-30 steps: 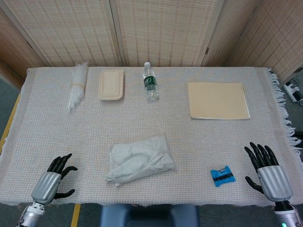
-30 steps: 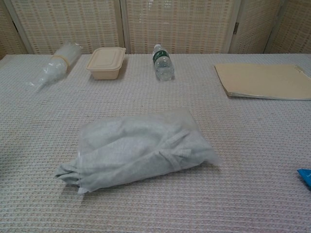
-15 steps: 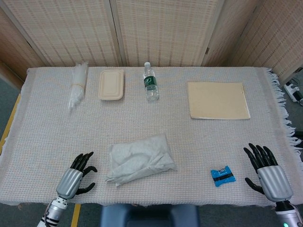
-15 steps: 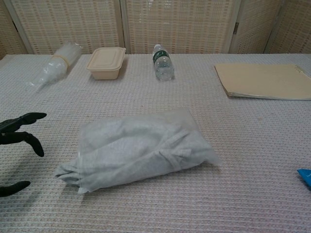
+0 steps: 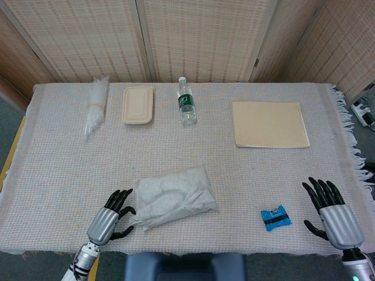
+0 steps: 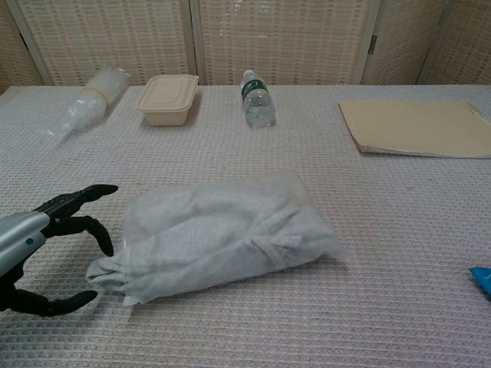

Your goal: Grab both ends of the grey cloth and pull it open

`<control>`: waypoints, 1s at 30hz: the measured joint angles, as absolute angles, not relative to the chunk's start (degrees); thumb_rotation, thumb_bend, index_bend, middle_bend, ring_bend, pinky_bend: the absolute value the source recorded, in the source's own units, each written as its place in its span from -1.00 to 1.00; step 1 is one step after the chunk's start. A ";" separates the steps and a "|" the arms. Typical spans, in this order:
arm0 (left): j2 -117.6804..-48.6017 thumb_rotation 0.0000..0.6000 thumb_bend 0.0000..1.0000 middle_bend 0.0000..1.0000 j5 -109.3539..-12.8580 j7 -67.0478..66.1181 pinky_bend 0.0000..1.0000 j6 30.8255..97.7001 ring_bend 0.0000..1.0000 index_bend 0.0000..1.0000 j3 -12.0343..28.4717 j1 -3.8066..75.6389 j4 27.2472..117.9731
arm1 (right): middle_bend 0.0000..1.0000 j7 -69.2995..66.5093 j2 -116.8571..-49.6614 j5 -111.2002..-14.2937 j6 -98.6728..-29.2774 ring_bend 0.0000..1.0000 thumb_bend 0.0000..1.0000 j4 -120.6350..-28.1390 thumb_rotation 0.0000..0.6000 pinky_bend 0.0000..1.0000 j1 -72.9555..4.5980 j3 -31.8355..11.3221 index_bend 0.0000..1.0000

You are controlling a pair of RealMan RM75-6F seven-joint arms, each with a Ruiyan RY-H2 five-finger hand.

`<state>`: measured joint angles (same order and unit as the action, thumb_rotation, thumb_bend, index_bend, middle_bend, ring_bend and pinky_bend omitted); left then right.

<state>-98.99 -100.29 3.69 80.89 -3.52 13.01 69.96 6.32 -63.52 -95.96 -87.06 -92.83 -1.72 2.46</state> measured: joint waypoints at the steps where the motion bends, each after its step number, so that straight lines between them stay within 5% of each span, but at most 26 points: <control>1: -99.29 1.00 -0.41 -0.86 -100.18 3.74 -1.00 80.82 -1.00 -0.04 -3.49 13.10 69.51 | -1.00 6.25 -63.47 -96.00 -87.12 -1.00 -0.68 -92.84 1.00 -1.00 -1.70 2.47 -1.00; 26: -103.69 1.00 0.17 -0.72 -100.18 9.39 -1.00 82.18 -1.00 0.43 -4.52 15.79 64.63 | -1.00 8.70 -65.88 -98.02 -85.03 -1.00 -0.66 -91.60 1.00 -1.00 -2.88 3.02 -0.99; 30: -102.97 1.00 0.17 -0.72 -100.49 9.28 -1.00 82.41 -1.00 0.44 -5.24 15.78 65.88 | -1.00 8.34 -69.44 -100.05 -84.39 -1.00 -0.56 -89.00 1.00 -1.00 -4.01 3.23 -0.77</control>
<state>-102.97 -100.49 9.28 82.41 -5.24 15.78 65.88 8.34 -69.44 -100.05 -84.39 -89.00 -4.01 3.23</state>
